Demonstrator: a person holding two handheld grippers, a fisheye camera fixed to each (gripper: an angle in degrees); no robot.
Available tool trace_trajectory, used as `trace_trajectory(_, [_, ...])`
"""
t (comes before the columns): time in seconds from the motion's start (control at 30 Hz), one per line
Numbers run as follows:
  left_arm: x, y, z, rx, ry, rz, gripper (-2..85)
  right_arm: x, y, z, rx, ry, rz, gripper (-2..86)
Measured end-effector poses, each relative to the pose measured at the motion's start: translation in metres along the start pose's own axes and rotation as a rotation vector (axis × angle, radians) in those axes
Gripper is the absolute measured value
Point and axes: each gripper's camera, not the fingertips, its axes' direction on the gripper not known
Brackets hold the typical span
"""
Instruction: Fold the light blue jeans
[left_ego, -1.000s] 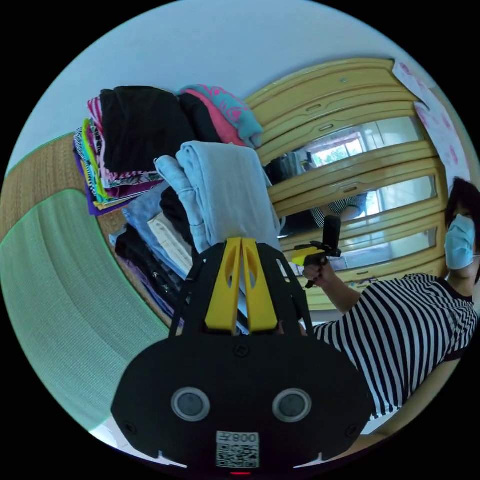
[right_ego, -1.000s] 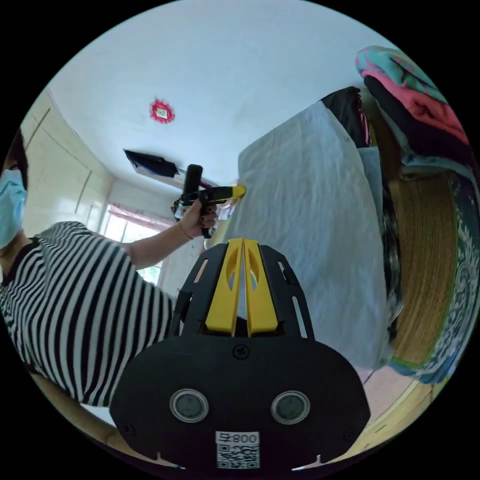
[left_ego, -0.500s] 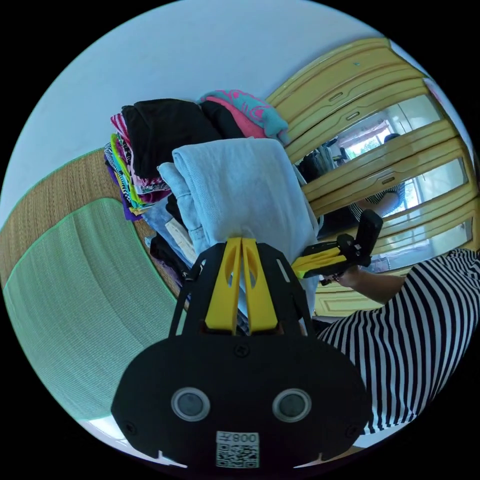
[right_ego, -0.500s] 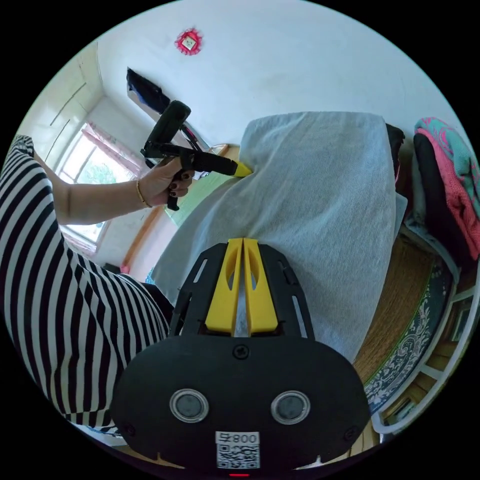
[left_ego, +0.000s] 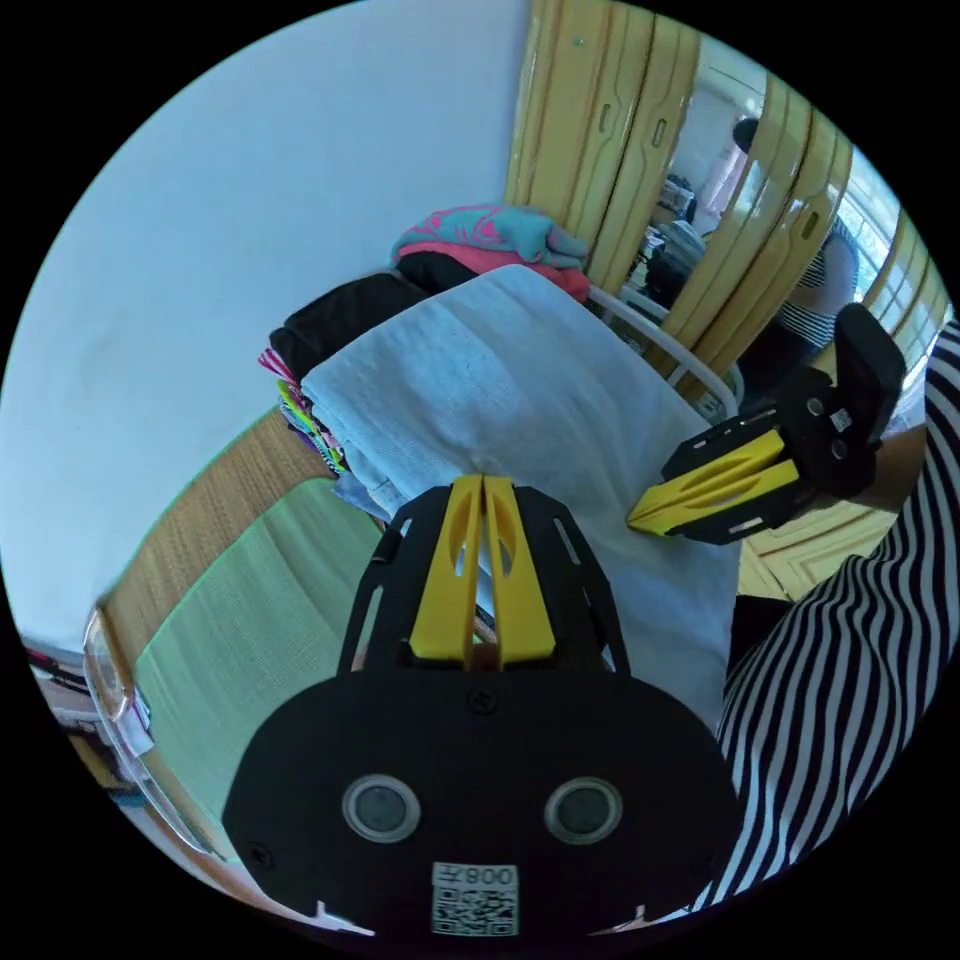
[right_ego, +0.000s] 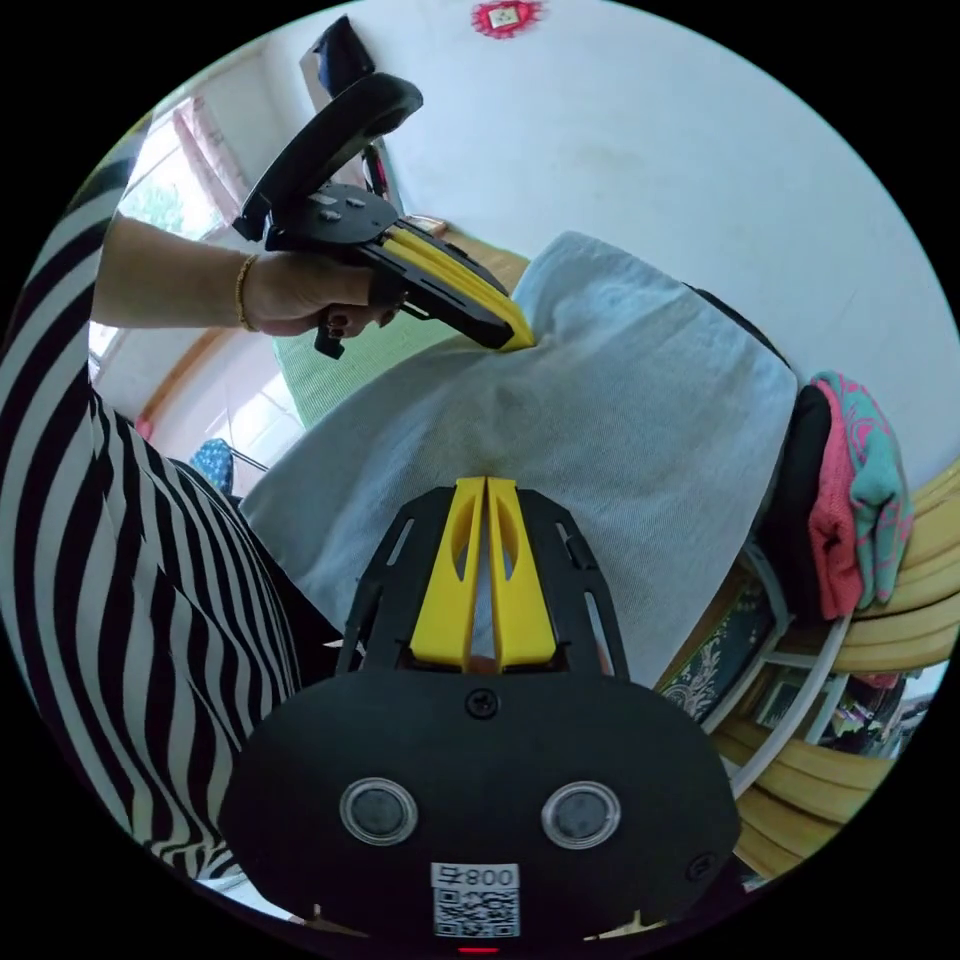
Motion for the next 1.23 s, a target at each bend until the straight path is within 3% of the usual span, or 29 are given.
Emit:
trace_trajectory(0.17, [-0.036, 0.019, -0.036, -0.009, 0.05, -0.216, 0.0, 0.036, 0.001, 0.004, 0.011, -0.197, 0.051, 0.0])
trace_trajectory(0.27, [-0.075, 0.031, -0.07, 0.018, 0.113, -0.402, 0.0, 0.079, 0.016, -0.016, 0.12, -0.282, 0.131, 0.0])
trace_trajectory(0.4, [-0.136, 0.056, -0.106, 0.056, 0.005, -0.643, 0.0, 0.158, 0.055, -0.03, 0.266, -0.184, 0.341, -0.1])
trace_trajectory(0.5, [-0.189, 0.089, -0.104, 0.034, -0.04, -0.859, 0.0, 0.212, 0.083, 0.001, 0.258, -0.055, 0.493, -0.1])
trace_trajectory(0.57, [-0.22, 0.113, -0.079, -0.08, -0.061, -0.95, -0.1, 0.237, 0.094, 0.032, 0.234, 0.007, 0.543, 0.0])
trace_trajectory(0.77, [-0.275, 0.159, -0.016, -0.4, -0.063, -0.994, -0.1, 0.287, 0.105, 0.157, 0.114, 0.001, 0.699, 0.0])
trace_trajectory(0.9, [-0.312, 0.179, -0.006, -0.406, -0.032, -1.055, 0.0, 0.291, 0.106, 0.234, 0.066, -0.03, 0.722, 0.0])
trace_trajectory(1.03, [-0.357, 0.196, -0.01, -0.428, -0.116, -0.976, 0.0, 0.292, 0.113, 0.281, 0.057, -0.047, 0.745, 0.0])
trace_trajectory(1.23, [-0.411, 0.243, -0.032, -0.376, -0.022, -0.974, 0.0, 0.293, 0.125, 0.332, 0.146, -0.064, 0.801, 0.0])
